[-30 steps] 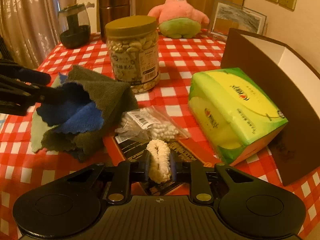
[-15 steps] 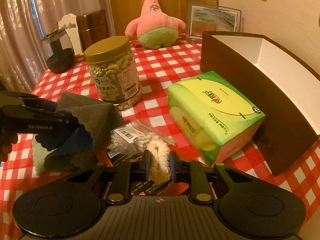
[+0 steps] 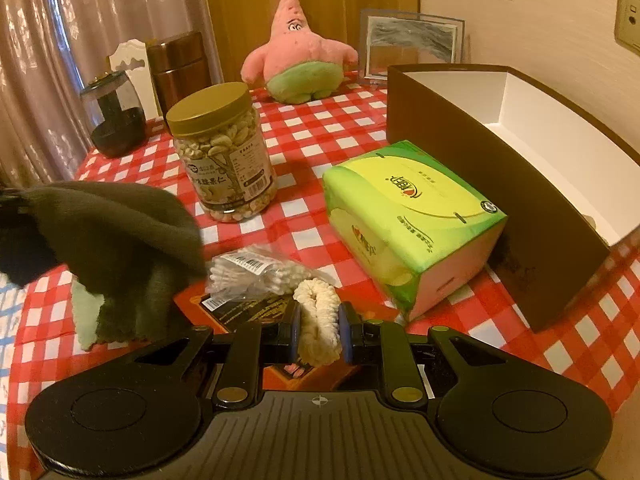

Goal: Organize soft objects
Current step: 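Lift the scrunchie with the right gripper while the left gripper grasps the blue cloth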

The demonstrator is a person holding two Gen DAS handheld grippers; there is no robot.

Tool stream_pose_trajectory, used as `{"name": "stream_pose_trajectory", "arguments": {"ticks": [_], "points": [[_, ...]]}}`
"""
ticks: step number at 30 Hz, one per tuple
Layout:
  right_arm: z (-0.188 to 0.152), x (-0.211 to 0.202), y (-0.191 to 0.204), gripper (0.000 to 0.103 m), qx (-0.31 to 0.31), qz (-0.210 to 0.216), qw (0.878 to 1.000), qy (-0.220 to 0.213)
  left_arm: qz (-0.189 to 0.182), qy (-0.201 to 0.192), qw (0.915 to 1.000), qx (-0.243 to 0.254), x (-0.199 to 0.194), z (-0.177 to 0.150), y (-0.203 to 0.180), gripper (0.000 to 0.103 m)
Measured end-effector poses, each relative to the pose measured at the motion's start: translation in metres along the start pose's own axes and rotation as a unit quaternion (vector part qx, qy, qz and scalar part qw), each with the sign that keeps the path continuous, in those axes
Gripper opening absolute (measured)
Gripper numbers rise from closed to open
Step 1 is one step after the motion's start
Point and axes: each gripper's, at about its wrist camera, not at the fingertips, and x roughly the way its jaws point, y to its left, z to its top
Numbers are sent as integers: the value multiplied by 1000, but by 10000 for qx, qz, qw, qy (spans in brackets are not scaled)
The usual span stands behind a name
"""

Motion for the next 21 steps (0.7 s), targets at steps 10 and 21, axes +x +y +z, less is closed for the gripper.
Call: {"name": "stream_pose_trajectory", "arguments": {"ticks": [10,21], "points": [[-14,-16,1,20,64,55,9999,64,-417,462,9974,359,-62,-28,-14,4],[-26,-34,-4,20,138,-76,9999,64,-969,947,9902,347,-95,-55,-11,4]]}}
